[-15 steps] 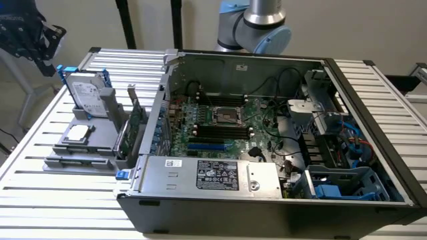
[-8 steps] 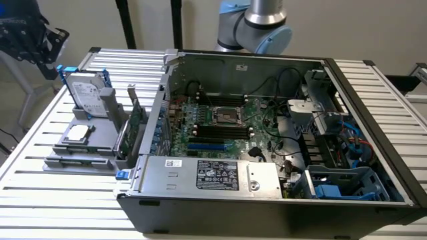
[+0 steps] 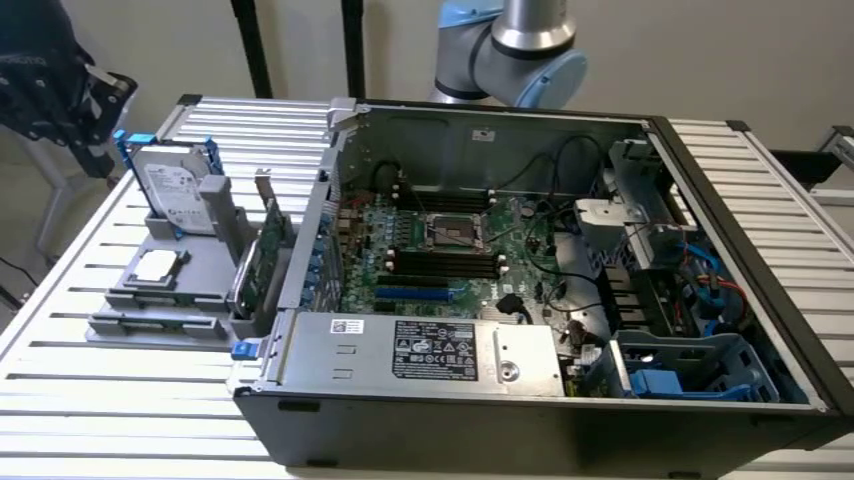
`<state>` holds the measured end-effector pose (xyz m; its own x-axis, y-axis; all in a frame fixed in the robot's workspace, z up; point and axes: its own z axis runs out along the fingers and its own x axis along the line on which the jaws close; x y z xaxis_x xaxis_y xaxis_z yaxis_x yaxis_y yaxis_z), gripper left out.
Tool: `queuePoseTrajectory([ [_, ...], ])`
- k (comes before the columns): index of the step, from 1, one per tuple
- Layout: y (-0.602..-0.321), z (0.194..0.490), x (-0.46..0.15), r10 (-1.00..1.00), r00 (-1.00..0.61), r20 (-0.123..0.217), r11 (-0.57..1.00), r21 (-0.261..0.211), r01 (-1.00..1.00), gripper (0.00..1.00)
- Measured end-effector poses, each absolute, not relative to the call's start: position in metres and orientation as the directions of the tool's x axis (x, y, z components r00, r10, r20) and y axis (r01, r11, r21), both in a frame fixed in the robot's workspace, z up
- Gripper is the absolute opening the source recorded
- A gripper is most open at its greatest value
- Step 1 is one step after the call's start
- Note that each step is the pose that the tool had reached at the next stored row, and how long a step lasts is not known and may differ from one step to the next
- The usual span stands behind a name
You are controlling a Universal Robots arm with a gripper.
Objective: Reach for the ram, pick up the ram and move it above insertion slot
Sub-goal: 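Reach for the ram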
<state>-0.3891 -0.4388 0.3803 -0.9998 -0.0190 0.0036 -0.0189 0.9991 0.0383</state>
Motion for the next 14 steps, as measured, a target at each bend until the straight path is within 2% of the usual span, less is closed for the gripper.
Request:
queuePoseTrajectory([
  [9, -0.465, 0.378, -0.372, -0.019, -1.0, 0.004, 0.999, 0.038, -0.019, 0.11],
  [14, -0.467, 0.378, -0.37, -0.019, -1.0, 0.004, 0.999, 0.038, -0.019, 0.11],
])
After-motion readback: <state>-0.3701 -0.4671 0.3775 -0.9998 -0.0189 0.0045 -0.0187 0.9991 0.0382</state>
